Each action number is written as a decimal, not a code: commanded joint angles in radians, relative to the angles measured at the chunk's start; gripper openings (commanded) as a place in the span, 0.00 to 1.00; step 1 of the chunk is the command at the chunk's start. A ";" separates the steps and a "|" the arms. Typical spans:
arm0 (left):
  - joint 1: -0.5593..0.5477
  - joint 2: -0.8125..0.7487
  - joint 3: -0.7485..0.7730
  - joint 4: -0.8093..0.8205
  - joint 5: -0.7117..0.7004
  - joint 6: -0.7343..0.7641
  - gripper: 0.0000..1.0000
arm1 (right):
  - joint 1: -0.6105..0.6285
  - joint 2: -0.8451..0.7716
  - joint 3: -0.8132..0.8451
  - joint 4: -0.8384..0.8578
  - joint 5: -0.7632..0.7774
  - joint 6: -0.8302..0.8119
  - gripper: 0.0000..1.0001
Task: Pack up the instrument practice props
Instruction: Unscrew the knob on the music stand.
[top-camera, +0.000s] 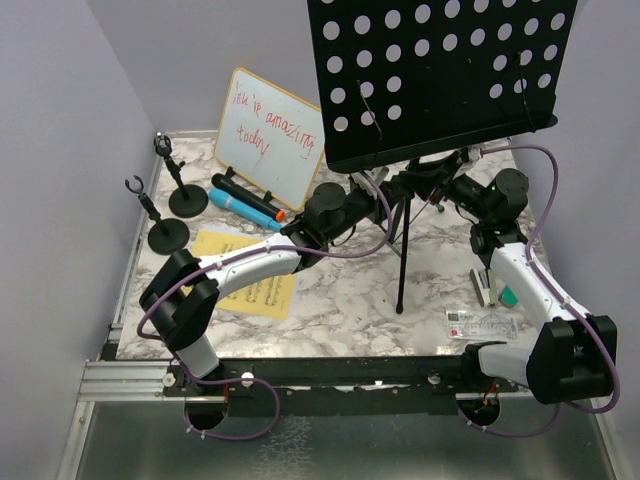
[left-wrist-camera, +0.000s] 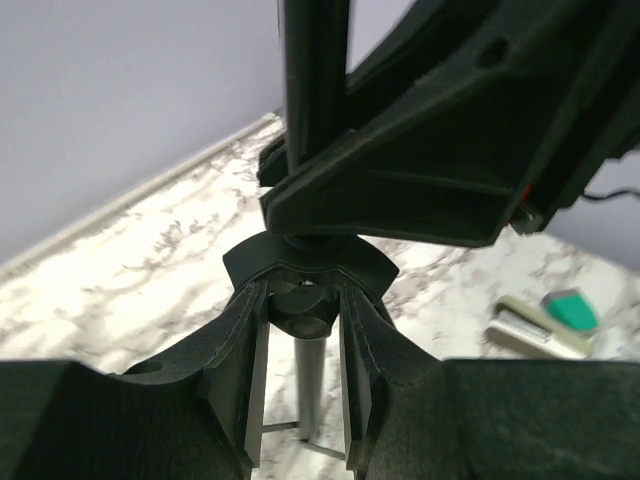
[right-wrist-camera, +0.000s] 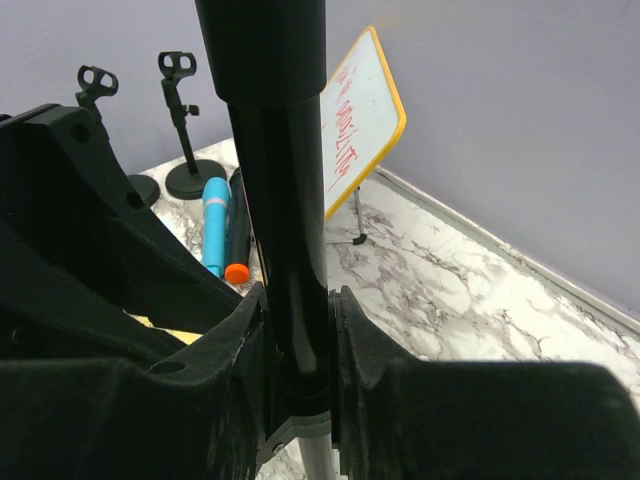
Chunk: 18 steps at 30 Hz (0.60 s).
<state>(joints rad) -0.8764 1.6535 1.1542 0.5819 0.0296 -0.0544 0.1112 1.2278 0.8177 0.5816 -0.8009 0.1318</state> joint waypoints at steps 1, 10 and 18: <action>0.021 0.017 0.046 0.022 -0.107 -0.355 0.00 | 0.019 0.021 -0.029 -0.147 -0.111 0.017 0.01; 0.073 0.013 -0.005 -0.055 -0.057 -0.972 0.00 | 0.019 0.017 -0.027 -0.153 -0.112 0.018 0.01; 0.102 0.049 -0.052 -0.037 0.087 -1.431 0.01 | 0.019 0.006 -0.013 -0.193 -0.084 0.009 0.01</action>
<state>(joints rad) -0.7872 1.6745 1.1477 0.5346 0.0849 -1.1507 0.1112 1.2266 0.8185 0.5770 -0.8009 0.1307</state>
